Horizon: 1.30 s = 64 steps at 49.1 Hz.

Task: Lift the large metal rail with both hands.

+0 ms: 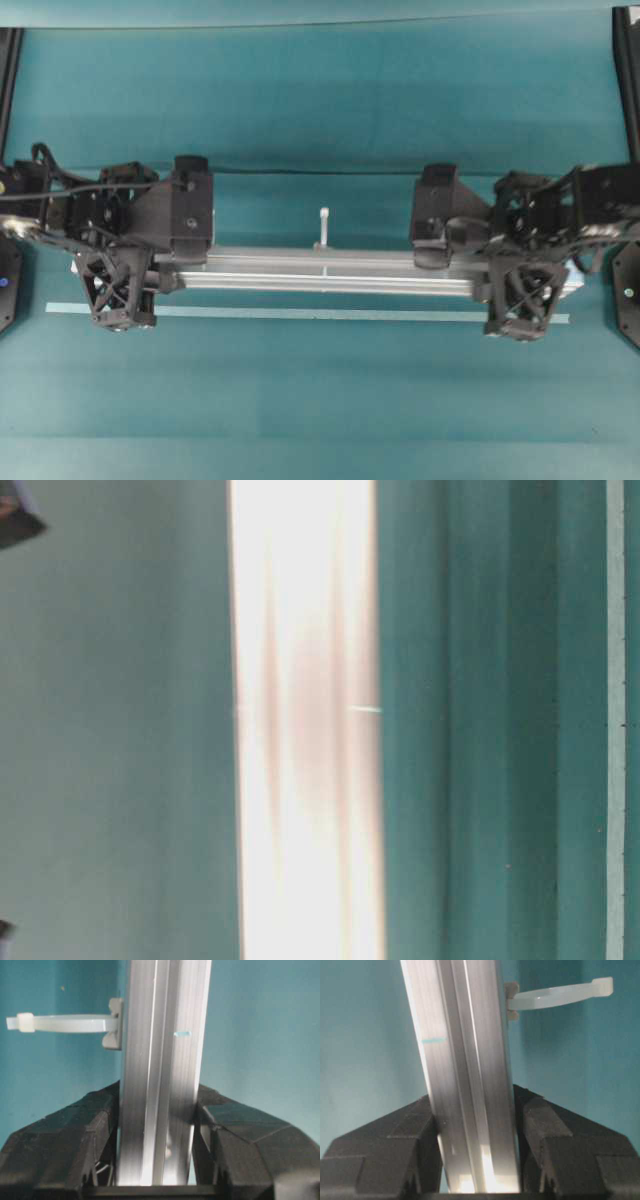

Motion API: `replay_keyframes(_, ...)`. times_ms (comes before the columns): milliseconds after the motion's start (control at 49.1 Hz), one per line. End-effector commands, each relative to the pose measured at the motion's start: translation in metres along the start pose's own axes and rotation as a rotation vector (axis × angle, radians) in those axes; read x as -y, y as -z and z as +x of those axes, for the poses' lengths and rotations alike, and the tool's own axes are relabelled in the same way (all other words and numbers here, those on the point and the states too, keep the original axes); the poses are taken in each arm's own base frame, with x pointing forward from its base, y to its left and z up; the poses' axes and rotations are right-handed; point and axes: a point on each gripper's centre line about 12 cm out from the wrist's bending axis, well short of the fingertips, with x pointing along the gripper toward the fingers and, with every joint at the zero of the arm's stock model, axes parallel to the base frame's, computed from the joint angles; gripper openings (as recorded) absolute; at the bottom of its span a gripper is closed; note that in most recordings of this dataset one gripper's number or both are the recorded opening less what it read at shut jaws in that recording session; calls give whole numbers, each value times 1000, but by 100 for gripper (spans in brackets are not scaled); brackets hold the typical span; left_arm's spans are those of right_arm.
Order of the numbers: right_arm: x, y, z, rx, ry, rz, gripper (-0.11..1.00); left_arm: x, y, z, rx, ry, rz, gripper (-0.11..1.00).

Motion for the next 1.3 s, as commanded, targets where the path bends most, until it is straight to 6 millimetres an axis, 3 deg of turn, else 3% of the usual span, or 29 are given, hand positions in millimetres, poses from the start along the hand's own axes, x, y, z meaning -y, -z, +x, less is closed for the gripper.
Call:
replay_keyframes(0, -1, 3, 17, -2, 0, 1, 39, -3, 7, 10, 5, -4, -14, 35)
replay_keyframes(285, 1, 0, 56, -25, 8, 2, 39, -8, 17, 45, -15, -10, -17, 35)
replay_keyframes(529, 3, 0, 72, -14, 10, -11, 39, -12, 23, 72, -16, -12, -24, 35)
replay_keyframes(1282, 7, 13, 88, -3, 10, -5, 39, -12, 33, 91, 3, -8, -38, 35)
